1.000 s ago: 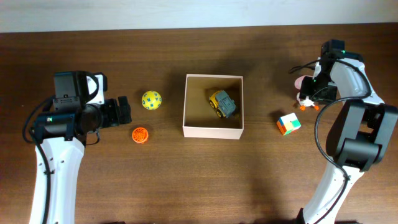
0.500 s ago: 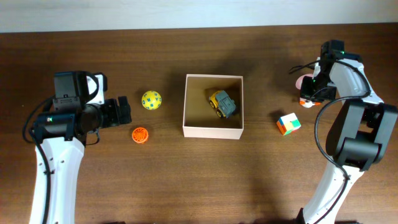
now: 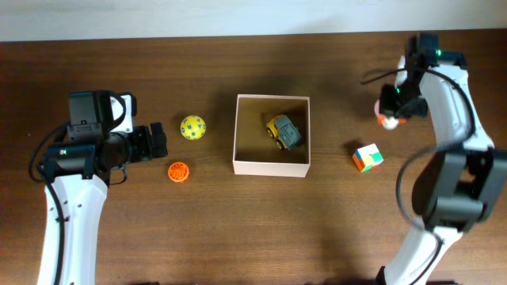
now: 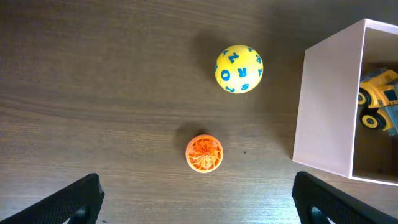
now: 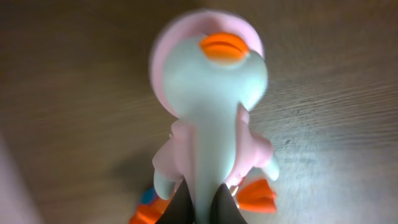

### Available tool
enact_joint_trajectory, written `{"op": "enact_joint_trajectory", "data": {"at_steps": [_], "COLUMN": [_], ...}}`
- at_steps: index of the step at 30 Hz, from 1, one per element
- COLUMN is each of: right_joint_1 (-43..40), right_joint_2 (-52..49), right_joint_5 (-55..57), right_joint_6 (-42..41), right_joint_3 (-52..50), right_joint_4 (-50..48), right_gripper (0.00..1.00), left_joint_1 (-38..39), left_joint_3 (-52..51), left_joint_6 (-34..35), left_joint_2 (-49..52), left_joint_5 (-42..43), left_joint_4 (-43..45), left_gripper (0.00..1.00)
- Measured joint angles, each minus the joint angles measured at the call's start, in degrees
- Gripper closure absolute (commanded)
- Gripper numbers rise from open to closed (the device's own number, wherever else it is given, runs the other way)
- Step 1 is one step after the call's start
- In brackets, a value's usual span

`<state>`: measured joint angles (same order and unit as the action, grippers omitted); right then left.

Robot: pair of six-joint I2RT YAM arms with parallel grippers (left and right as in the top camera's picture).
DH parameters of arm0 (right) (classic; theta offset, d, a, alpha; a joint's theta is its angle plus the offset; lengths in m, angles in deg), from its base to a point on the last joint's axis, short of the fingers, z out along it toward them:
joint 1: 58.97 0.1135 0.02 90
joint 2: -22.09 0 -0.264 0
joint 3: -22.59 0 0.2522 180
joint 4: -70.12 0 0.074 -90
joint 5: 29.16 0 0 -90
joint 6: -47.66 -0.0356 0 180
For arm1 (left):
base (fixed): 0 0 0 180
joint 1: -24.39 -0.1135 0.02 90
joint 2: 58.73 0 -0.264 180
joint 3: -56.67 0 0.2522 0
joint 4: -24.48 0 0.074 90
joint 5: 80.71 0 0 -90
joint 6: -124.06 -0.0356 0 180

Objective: Pack container
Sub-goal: 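Carry the duck with the right gripper into the box and release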

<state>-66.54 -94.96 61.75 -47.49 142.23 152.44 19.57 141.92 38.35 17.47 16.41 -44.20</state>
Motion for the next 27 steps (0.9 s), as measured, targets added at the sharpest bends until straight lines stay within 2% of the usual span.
{"op": "enact_joint_trajectory", "data": {"at_steps": [7, 11, 18, 27], "right_joint_1": [15.1, 23.5, 34.3, 41.0], "right_joint_2": [17.9, 22.3, 18.8, 8.4], "right_joint_5": [-1.0, -0.6, 0.1, 1.6], "right_joint_6": [-5.9, -9.7, -15.2, -22.1], "right_joint_3": [4.3, 4.7, 0.9, -7.6], "right_joint_4": [3.5, 6.4, 4.5, -12.0], "right_gripper": [0.96, 0.96, 0.96, 0.96], "left_joint_1": [0.0, 0.0, 0.0, 0.0], "left_joint_3": [0.0, 0.0, 0.0, 0.0], "left_joint_6": [0.0, 0.0, 0.0, 0.0], "left_joint_2": [0.0, 0.0, 0.0, 0.0], "left_joint_5": [0.0, 0.0, 0.0, 0.0], "left_joint_4": [0.0, 0.0, 0.0, 0.0], "left_gripper": [0.01, 0.01, 0.01, 0.01]}}
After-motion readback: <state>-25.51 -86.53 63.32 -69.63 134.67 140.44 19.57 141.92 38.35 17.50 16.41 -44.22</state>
